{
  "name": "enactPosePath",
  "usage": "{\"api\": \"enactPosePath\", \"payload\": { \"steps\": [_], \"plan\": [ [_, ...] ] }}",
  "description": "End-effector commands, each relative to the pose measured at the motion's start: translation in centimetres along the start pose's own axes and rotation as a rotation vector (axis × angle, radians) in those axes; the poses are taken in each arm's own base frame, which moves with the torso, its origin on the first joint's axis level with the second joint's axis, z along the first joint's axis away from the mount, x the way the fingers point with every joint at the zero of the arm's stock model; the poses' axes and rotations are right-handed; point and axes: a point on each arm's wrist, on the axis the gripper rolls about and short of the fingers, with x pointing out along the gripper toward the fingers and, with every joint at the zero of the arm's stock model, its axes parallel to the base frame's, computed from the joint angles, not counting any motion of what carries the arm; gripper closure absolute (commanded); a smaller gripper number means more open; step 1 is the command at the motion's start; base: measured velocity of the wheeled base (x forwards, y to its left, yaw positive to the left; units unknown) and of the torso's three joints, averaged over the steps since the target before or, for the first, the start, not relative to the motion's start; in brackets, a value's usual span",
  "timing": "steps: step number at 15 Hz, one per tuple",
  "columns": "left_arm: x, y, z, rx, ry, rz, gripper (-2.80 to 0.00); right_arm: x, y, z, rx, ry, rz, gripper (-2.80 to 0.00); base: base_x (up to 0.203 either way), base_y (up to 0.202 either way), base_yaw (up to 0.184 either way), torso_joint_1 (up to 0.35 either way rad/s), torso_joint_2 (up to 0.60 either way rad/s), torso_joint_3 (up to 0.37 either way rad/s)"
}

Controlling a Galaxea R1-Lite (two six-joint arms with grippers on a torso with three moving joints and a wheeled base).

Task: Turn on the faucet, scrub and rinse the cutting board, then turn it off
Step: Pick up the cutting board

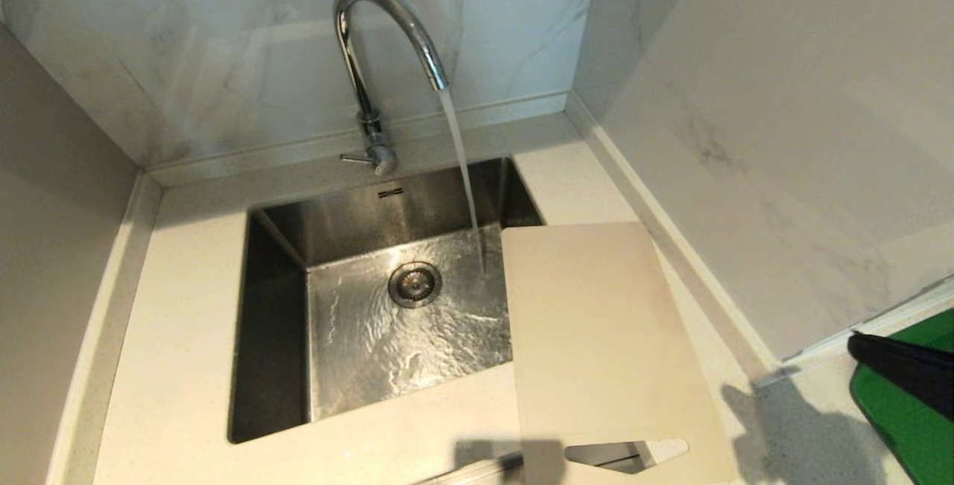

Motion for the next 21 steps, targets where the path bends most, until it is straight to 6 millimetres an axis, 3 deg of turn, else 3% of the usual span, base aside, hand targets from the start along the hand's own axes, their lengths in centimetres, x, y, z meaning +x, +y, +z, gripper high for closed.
{"api": "enactPosePath", "payload": {
  "steps": [1, 4, 5, 12, 17, 21],
  "plan": [
    [0.0, 0.0, -0.1, 0.0, 0.002, 0.0, 0.0, 3.7, 0.0, -0.5, 0.007, 0.141, 0.084, 0.0, 0.0, 0.0, 0.0, 0.0, 0.0, 0.0],
    [0.0, 0.0, 0.0, 0.0, 0.002, 0.0, 0.0, 6.2, -0.1, -1.8, 0.021, 0.251, 0.111, 0.0, 0.0, 0.0, 0.0, 0.0, 0.0, 0.0],
    [0.0, 0.0, 0.0, 0.0, 0.001, 0.0, 0.0, 6.9, -0.2, -2.1, 0.027, 0.279, 0.114, -2.8, 0.0, 0.0, 0.0, 0.0, 0.0, 0.0],
    [0.0, 0.0, -0.1, 0.0, 0.003, 0.0, 0.0, 10.4, 1.2, -3.7, -0.018, 0.397, 0.177, -2.8, 0.0, 0.0, 0.0, 0.0, 0.0, 0.0],
    [0.0, 0.0, -0.1, 0.0, 0.004, 0.0, 0.0, 12.6, 3.3, -4.9, -0.095, 0.502, 0.193, -2.8, 0.0, 0.0, 0.0, 0.0, 0.0, 0.0],
    [0.0, 0.0, 0.0, 0.0, 0.003, 0.0, 0.0, 13.0, 4.2, -5.5, -0.137, 0.559, 0.196, -2.8, 0.0, 0.0, 0.0, 0.0, 0.0, 0.0]
  ]
}}
